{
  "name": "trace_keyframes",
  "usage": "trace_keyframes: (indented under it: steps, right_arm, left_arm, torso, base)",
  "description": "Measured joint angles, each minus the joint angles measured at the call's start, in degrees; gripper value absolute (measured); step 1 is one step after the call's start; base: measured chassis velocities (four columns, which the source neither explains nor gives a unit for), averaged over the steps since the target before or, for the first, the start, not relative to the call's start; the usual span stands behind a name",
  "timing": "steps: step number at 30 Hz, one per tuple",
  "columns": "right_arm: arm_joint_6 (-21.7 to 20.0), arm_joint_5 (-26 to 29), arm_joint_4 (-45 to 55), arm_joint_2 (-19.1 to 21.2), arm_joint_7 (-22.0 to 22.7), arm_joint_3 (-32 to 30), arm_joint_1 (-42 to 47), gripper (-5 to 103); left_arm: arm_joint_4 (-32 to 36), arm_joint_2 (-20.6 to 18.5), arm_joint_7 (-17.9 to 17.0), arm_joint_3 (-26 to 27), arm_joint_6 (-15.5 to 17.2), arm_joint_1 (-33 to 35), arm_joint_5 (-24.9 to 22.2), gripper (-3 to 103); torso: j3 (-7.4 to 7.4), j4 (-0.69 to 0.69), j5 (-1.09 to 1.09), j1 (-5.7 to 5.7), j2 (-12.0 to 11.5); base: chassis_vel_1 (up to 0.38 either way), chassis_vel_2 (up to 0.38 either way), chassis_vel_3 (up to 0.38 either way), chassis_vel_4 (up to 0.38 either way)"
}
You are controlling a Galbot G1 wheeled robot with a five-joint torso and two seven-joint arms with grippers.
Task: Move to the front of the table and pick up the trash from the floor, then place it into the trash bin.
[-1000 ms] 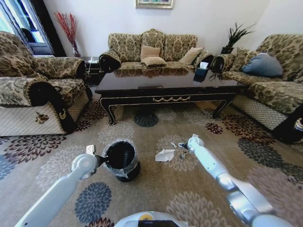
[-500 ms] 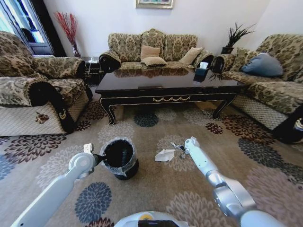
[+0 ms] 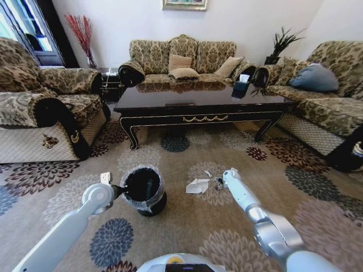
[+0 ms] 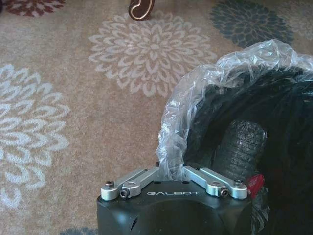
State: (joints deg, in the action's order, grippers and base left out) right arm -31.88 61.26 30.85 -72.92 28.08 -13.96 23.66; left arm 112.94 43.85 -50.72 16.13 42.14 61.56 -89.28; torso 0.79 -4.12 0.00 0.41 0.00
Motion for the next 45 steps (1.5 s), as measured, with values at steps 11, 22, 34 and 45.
trace_keyframes:
  steps: [11,22,34,45]
  right_arm:
    - [-0.31,-0.49,0.3,-0.35,0.81,-1.44,1.31,55]
    - [-0.68,-0.03,2.29,0.55,1.23,-1.59,2.14,25]
    - [-2.05,5.66,13.18,4.73,4.43,-0.1,6.6,24]
    - [-3.42,13.93,47.03,19.7,4.5,4.05,17.31,24]
  left_arm:
    - [0.0,0.41,-0.02,0.15,0.0,0.19,-0.04,0]
    - [0.05,0.58,-0.05,0.12,0.0,0.21,-0.08,0]
    - [0.28,2.06,-0.32,-1.49,0.0,-0.38,0.82,0]
    - [-0.97,7.6,-1.25,-7.22,0.0,-4.21,2.09,0]
  torso:
    - [0.0,-0.01,0.0,0.0,0.0]
    - [0.0,0.0,0.0,0.0,0.0]
    - [0.0,0.02,0.03,0.0,0.0]
    - [-0.01,0.03,-0.02,0.0,0.01]
  base:
    - [0.0,0.0,0.0,0.0]
    - [0.0,0.0,0.0,0.0]
    - [0.0,0.0,0.0,0.0]
    - [0.0,0.0,0.0,0.0]
